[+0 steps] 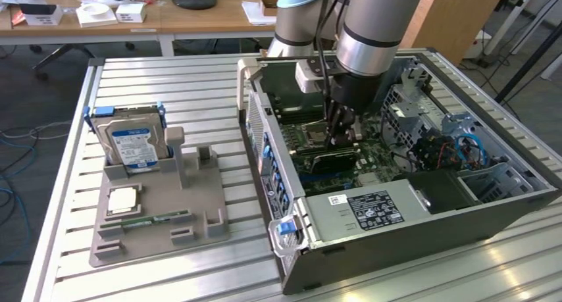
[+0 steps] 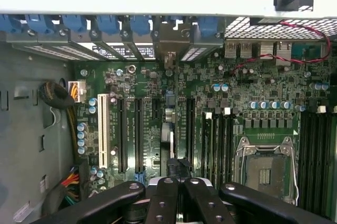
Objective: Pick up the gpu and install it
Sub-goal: 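Press down on the gpu until it lock into place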
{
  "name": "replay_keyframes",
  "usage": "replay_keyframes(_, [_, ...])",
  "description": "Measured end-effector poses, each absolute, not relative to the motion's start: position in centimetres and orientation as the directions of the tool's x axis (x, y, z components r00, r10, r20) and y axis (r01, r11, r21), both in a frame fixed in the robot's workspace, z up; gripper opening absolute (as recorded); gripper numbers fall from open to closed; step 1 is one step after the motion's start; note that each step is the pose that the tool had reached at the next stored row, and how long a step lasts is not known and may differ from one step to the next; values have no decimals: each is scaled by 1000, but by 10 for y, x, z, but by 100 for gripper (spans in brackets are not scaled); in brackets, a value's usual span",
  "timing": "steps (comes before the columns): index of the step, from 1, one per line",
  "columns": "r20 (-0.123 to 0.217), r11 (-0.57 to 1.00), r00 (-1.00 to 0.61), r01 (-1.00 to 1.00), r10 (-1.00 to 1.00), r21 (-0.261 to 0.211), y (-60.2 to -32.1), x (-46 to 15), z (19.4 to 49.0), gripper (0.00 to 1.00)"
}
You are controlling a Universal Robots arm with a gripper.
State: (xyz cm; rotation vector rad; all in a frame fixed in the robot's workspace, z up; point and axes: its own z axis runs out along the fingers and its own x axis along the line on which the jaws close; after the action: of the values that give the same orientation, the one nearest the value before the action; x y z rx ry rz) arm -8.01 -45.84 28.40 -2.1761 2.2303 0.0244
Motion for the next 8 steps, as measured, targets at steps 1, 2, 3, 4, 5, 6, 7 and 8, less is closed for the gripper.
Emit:
replay_keyframes(1, [-29, 25, -25, -1000, -999, -7, -458, -80, 283, 10])
replay_keyframes(2, [-29, 25, -24, -1000, -999, -7, -458, -80, 282, 10])
replay_keyframes(3, [-29, 25, -24, -1000, -999, -7, -458, -80, 281, 10])
replay_keyframes(4, [-29, 25, -25, -1000, -999, -7, -458, -80, 280, 10])
replay_keyframes(5, [-29, 25, -24, -1000, -999, -7, -458, -80, 279, 10])
replay_keyframes(6, [-29, 25, -25, -1000, -999, -7, -458, -80, 279, 10])
replay_keyframes(7, [-29, 25, -25, -1000, -999, -7, -458, -80, 279, 10])
replay_keyframes(8, [-29, 25, -25, -1000, -999, -6, -458, -80, 279, 10])
